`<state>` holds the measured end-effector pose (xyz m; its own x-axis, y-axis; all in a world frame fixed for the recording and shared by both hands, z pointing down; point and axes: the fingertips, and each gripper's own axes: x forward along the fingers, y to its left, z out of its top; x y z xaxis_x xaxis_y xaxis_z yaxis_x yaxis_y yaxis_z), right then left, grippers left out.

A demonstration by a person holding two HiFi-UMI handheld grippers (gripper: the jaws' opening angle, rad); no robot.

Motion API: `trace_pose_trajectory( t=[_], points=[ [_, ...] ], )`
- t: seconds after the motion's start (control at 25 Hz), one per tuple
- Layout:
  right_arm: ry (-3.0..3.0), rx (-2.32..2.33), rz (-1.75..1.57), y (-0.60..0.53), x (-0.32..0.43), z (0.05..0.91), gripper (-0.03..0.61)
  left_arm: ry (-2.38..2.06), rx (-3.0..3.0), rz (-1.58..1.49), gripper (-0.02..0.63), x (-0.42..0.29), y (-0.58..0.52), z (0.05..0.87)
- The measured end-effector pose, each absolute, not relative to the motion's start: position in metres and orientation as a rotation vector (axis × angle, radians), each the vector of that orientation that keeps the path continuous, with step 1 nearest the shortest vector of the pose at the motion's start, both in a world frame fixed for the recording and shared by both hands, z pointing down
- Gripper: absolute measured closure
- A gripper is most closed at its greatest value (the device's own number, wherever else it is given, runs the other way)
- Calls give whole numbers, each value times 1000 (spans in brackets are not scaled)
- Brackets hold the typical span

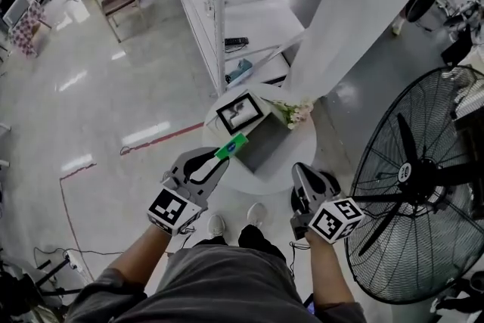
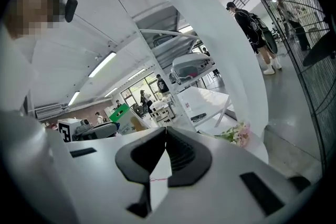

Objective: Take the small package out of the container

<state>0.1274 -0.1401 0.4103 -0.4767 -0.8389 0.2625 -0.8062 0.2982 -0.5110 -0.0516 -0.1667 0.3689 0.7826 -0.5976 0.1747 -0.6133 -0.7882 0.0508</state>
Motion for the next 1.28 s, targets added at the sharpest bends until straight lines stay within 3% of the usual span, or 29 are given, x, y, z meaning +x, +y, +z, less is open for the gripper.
trace_pose_trajectory(
  t=[1.28],
  points=[
    [2570, -1528, -769, -114, 105, 381, 557, -1004, 2866, 182, 515, -70, -149, 347]
  ],
)
